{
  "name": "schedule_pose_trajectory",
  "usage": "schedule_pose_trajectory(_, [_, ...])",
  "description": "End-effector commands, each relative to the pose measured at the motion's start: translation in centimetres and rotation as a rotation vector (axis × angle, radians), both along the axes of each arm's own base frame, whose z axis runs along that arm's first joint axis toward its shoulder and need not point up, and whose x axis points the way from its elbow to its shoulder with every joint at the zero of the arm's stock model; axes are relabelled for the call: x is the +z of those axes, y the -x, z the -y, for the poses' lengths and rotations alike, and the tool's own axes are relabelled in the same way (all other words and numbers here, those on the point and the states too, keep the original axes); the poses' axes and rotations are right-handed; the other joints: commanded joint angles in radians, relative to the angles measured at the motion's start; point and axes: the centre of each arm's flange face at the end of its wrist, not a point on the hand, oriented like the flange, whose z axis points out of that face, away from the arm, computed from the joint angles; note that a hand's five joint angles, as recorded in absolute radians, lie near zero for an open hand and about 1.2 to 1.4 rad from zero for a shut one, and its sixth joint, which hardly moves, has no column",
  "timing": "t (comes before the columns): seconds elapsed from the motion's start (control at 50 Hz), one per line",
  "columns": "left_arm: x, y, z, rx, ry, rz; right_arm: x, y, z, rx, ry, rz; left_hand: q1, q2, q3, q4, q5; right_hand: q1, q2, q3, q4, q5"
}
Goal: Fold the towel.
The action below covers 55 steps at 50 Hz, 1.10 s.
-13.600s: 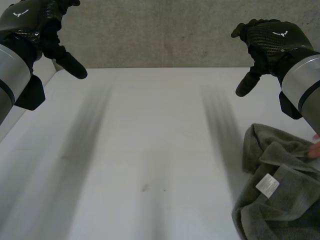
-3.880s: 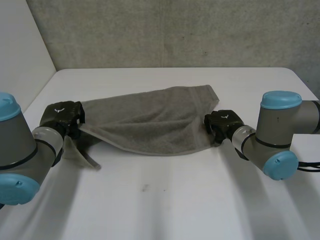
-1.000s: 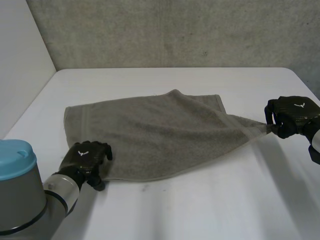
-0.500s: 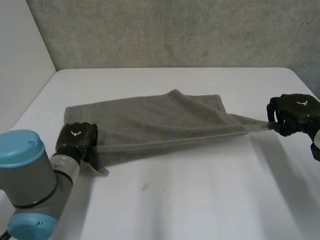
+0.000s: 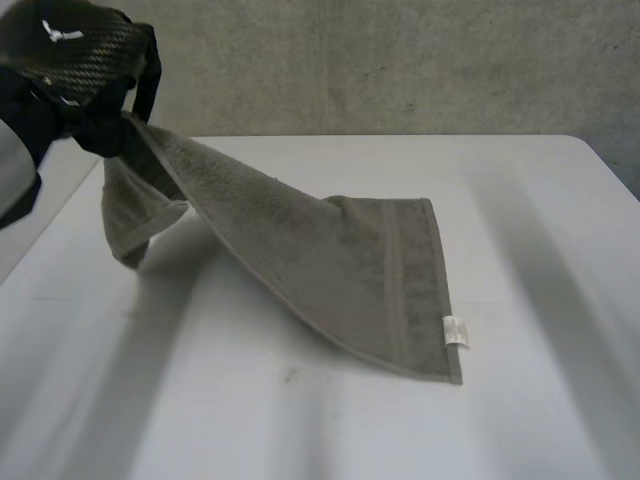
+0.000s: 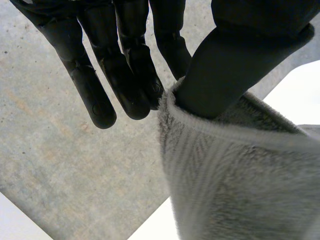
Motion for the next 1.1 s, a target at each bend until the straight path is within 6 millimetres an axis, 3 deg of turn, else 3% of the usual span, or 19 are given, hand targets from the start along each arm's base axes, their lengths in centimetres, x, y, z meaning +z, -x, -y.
schedule_pose_trajectory(0.02, [-4.0, -1.0, 1.4, 0.05, -0.159, 0.061, -4.8, -0.2, 0.2, 0.015, -0.22, -0.007, 0.203, 0.178, 0.18, 0.178, 0.194, -0.693, -0.684, -0.674, -0.691, -0.701])
schedule_pose_trajectory(0.04, [-5.9, -1.3, 1.8, 0.065, -0.214, 0.082, -4.8, -0.2, 0.2, 0.015, -0.221, -0.007, 0.203, 0.178, 0.18, 0.178, 0.194, -0.699, -0.69, -0.681, -0.697, -0.707])
schedule_pose_trajectory(0.06, [-5.9, -1.3, 1.8, 0.065, -0.215, 0.083, -7.0, -0.3, 0.5, 0.017, -0.28, -0.017, 0.203, 0.178, 0.18, 0.178, 0.194, -0.795, -0.786, -0.777, -0.793, -0.803])
schedule_pose_trajectory(0.08, [-7.2, -1.6, 2.1, 0.077, -0.245, 0.093, -9.1, -0.3, 0.6, 0.021, -0.331, -0.028, 0.203, 0.178, 0.18, 0.178, 0.194, -0.802, -0.792, -0.783, -0.8, -0.81])
schedule_pose_trajectory(0.1, [-8.4, -1.8, 2.4, 0.086, -0.268, 0.098, -9.1, -0.3, 0.6, 0.021, -0.331, -0.028, 0.203, 0.178, 0.18, 0.178, 0.194, -0.802, -0.792, -0.783, -0.8, -0.81])
schedule_pose_trajectory(0.14, [-9.5, -1.8, 2.7, 0.091, -0.281, 0.102, -12.8, -1.8, -0.4, 0.08, -0.391, -0.035, 0.203, 0.178, 0.18, 0.178, 0.194, -0.869, -0.86, -0.851, -0.867, -0.877])
schedule_pose_trajectory(0.2, [-10.8, -1.7, 3.3, 0.094, -0.281, 0.1, -14.4, -3.1, -1.2, 0.122, -0.409, -0.041, 0.203, 0.178, 0.18, 0.178, 0.194, -0.931, -0.922, -0.913, -0.929, -0.939])
schedule_pose_trajectory(0.26, [-10.8, -1.6, 3.7, 0.099, -0.25, 0.088, -18.6, -5.3, -3.2, 0.199, -0.477, -0.022, 0.203, 0.178, 0.18, 0.178, 0.194, -1.013, -1.004, -0.995, -1.011, -1.021])
schedule_pose_trajectory(0.28, [-10.8, -1.6, 3.7, 0.099, -0.249, 0.088, -18.6, -5.3, -3.2, 0.199, -0.478, -0.022, 0.203, 0.178, 0.18, 0.178, 0.194, -1.013, -1.004, -0.995, -1.012, -1.021])
schedule_pose_trajectory(0.32, [-10.1, -1.5, 4.1, 0.102, -0.219, 0.076, -20.7, -6.3, -4.0, 0.232, -0.555, 0.032, 0.203, 0.178, 0.18, 0.178, 0.194, -1.042, -1.033, -1.024, -1.041, -1.05])
schedule_pose_trajectory(0.38, [-9.0, -1.4, 4.4, 0.104, -0.188, 0.057, -22.4, -7.7, -4.8, 0.279, -0.619, 0.077, 0.203, 0.178, 0.18, 0.178, 0.194, -1.069, -1.06, -1.05, -1.067, -1.077])
schedule_pose_trajectory(0.54, [-6.9, -1.3, 5.1, 0.107, -0.157, -0.057, -24.4, -11.4, -6.0, 0.394, -0.632, 0.082, 0.203, 0.178, 0.18, 0.178, 0.194, -1.167, -1.158, -1.149, -1.166, -1.175])
schedule_pose_trajectory(0.8, [0.7, -0.3, 5.0, 0.051, -0.006, -0.297, -23.8, -15.3, -6.0, 0.344, -0.699, 0.293, 0.203, 0.178, 0.18, 0.178, 0.194, -1.167, -1.158, -1.149, -1.166, -1.175])
schedule_pose_trajectory(0.98, [1.2, 0.6, 4.1, 0.016, -0.014, -0.31, -25.0, -19.4, -8.0, 0.383, -0.757, 0.368, 0.203, 0.178, 0.18, 0.178, 0.194, -1.167, -1.158, -1.149, -1.166, -1.175])
schedule_pose_trajectory(1.08, [0.6, 0.8, 4.0, 0.011, -0.043, -0.321, -26.1, -21.1, -7.6, 0.351, -0.699, 0.4, 0.203, 0.178, 0.18, 0.178, 0.194, -1.113, -1.104, -1.095, -1.111, -1.121])
schedule_pose_trajectory(1.1, [0.4, 0.8, 4.1, 0.011, -0.053, -0.327, -26.5, -21.5, -7.2, 0.334, -0.67, 0.406, 0.203, 0.178, 0.18, 0.178, 0.194, -1.011, -1.002, -0.993, -1.01, -1.019])
